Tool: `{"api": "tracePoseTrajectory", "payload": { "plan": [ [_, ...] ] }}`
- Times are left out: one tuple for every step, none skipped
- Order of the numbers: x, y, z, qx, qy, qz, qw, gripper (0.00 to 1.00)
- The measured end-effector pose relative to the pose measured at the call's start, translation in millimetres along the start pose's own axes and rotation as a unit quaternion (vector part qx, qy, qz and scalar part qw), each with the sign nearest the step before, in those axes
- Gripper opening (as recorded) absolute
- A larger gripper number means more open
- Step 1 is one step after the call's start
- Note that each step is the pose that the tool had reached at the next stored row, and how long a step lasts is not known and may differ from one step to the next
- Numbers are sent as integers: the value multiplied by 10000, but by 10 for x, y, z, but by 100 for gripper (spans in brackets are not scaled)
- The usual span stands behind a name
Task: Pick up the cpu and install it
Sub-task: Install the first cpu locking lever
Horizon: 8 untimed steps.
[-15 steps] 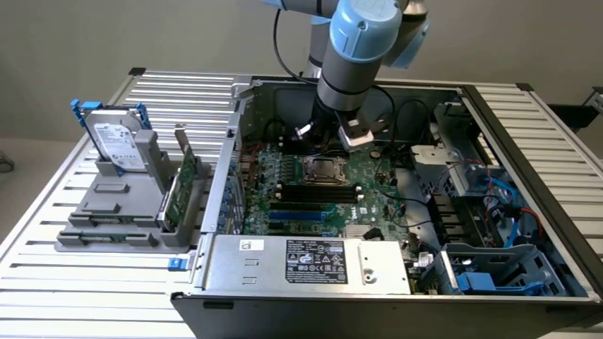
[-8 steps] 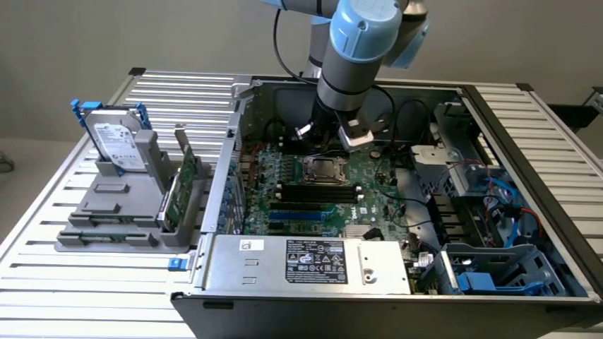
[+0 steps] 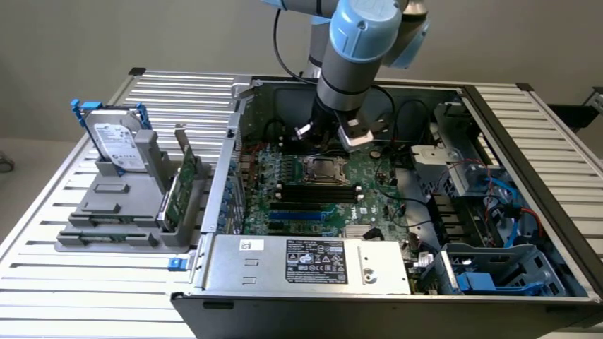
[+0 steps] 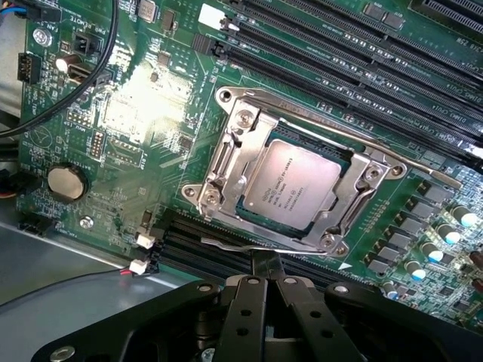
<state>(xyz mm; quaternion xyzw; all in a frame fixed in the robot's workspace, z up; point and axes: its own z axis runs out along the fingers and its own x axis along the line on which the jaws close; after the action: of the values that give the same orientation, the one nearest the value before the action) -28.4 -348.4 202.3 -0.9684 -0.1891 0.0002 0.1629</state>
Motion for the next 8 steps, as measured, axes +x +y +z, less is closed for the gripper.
{"api": "tracePoseTrajectory", "payload": {
  "plan": [
    [0, -1, -2, 0, -1, 0, 10000, 11],
    [-2, -2, -3, 1, -3, 2, 10000, 11],
    [-5, -4, -4, 3, -5, 4, 10000, 11],
    [-8, -5, -4, 4, -6, 7, 10000, 11],
    [-11, -6, -4, 4, -6, 12, 10000, 11],
    [-15, -8, -4, 4, -6, 17, 10000, 11],
    [-18, -9, -4, 3, -5, 22, 10000, 11],
    [-22, -11, -5, 3, -5, 24, 10000, 11]
  ]
}}
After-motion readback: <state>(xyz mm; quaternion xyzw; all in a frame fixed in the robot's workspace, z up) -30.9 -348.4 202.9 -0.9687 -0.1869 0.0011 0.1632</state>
